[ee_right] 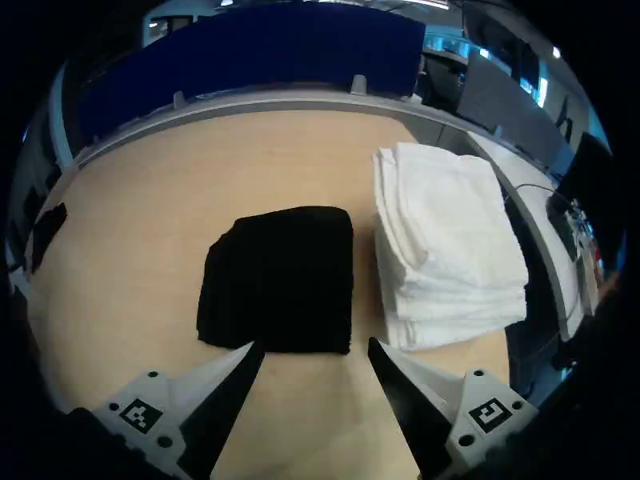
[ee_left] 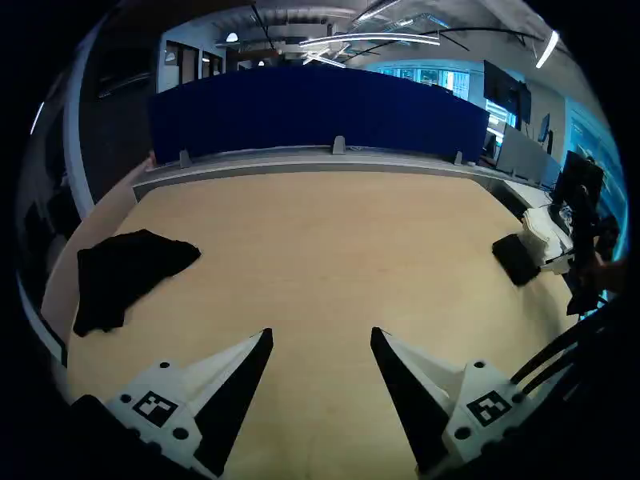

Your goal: Fold towel

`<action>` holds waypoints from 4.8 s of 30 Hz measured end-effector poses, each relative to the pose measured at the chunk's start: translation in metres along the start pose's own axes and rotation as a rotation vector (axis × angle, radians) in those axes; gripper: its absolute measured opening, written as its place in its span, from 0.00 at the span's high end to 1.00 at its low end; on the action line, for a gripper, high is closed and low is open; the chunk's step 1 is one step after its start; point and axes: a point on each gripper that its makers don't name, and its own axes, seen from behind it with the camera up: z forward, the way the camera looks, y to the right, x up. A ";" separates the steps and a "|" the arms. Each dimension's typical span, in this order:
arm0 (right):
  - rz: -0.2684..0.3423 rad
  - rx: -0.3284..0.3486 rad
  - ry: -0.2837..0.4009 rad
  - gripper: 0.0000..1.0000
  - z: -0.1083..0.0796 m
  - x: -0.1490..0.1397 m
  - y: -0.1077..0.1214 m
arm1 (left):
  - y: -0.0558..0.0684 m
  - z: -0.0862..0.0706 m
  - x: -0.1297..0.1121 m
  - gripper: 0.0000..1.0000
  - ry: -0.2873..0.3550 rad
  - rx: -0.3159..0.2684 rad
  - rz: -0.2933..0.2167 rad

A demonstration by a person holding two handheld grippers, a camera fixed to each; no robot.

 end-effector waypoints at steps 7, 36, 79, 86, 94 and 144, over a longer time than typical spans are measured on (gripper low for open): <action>0.004 0.026 0.074 0.00 -0.008 0.019 -0.014 | -0.003 -0.001 0.003 0.09 0.009 -0.001 -0.003; 0.076 -0.022 0.533 0.00 -0.080 0.116 -0.025 | -0.007 -0.004 0.012 0.10 0.044 -0.016 -0.009; -0.010 -0.007 0.925 0.00 -0.187 0.244 -0.190 | -0.066 -0.044 0.187 0.10 0.577 0.096 -0.012; -0.017 0.021 0.934 0.00 -0.189 0.252 -0.232 | -0.074 -0.045 0.192 0.09 0.595 0.098 -0.015; -0.019 0.023 0.923 0.00 -0.188 0.250 -0.247 | -0.093 -0.045 0.193 0.10 0.605 0.124 -0.007; 0.046 0.053 0.938 0.00 -0.181 0.223 -0.265 | -0.131 0.041 0.082 0.10 0.660 0.180 0.023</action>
